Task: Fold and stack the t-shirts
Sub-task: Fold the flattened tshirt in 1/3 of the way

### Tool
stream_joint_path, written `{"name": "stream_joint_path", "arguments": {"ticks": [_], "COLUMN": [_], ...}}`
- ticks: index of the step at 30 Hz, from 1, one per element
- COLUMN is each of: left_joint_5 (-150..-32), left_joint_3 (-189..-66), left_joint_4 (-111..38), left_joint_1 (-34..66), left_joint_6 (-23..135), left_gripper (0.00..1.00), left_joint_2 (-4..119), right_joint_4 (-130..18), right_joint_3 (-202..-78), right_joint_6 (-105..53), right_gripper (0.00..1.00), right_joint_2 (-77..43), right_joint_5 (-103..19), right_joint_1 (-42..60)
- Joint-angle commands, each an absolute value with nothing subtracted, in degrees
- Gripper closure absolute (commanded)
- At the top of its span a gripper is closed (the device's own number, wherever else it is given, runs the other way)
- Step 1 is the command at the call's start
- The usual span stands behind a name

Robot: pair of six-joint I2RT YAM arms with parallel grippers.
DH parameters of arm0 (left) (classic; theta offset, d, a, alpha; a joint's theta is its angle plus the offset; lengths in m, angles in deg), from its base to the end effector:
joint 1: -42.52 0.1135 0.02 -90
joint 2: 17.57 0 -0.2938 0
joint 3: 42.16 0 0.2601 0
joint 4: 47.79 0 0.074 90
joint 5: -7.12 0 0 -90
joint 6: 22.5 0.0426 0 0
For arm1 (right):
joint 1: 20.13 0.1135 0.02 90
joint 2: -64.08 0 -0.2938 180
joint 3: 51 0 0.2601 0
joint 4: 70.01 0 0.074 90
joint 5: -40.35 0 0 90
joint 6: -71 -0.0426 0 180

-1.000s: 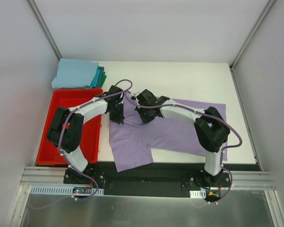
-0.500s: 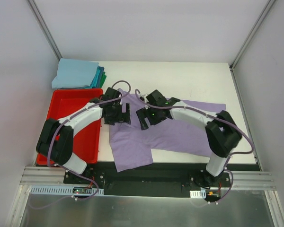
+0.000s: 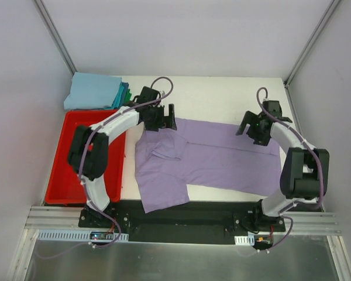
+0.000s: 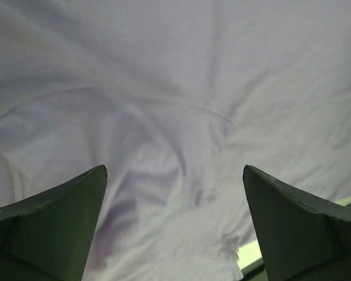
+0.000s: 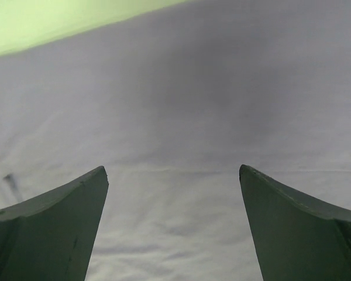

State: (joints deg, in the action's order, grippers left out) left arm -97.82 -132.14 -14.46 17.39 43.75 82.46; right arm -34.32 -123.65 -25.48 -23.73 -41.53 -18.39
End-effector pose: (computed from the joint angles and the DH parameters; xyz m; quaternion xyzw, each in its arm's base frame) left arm 0.3674 -0.1845 0.2783 0.0624 0.9099 -0.2710 0.3078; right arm 0.3328 0.0161 0.2490 0.0152 0.9400 0.0905 0.3286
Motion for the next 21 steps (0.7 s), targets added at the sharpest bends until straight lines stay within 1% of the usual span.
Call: {"name": "stream_joint_path", "arguments": {"ticks": [1, 2, 3, 6, 9, 11, 13, 16, 21], "left_joint_5": [-100.9, -100.5, -103.3, -103.9, -107.7, -108.5, -108.8, -108.0, -108.0], "left_joint_3": [-138.8, -142.2, -143.6, -145.9, -148.3, -149.8, -152.3, -157.9, -171.5], "left_joint_4": [-13.3, -11.3, -11.0, -10.9, -10.4, -10.2, -9.6, -7.7, -2.7], "left_joint_1": [19.6, 20.3, 21.1, 23.6, 26.0, 26.3, 26.4, 26.8, 29.0], "left_joint_6": [45.0, 44.7, 44.8, 44.6, 43.9, 44.4, 44.7, 44.8, 44.8], "left_gripper": [0.01, 0.01, 0.01, 0.01, 0.01, 0.01, 0.01, 0.01, 0.01], "left_joint_2": [94.4, 97.0, 99.2, 103.7, 107.5, 109.6, 111.5, 115.2, 123.7], "right_joint_4": [-32.7, -32.4, -31.1, -27.5, -24.3, -22.4, -20.8, -16.0, -15.4], "right_joint_3": [-129.6, -131.7, -133.8, -140.3, -146.3, -150.5, -154.6, -162.6, -168.7], "right_joint_6": [-21.5, -20.8, -20.2, -19.4, -19.8, -19.4, -17.5, -16.2, -13.6], "right_gripper": [0.04, 0.04, 0.04, 0.04, 0.04, 0.04, 0.04, 0.04, 0.04], "right_joint_2": [-32.0, -34.3, -37.9, -44.8, -51.0, -53.2, -55.7, -60.8, -65.3], "right_joint_5": [-46.0, -45.3, -44.1, -42.1, -41.8, -39.5, -39.7, -39.8, -37.5], "right_joint_1": [-25.6, -27.5, -28.8, -31.5, -33.7, -34.5, -35.2, -36.1, -36.2]}}
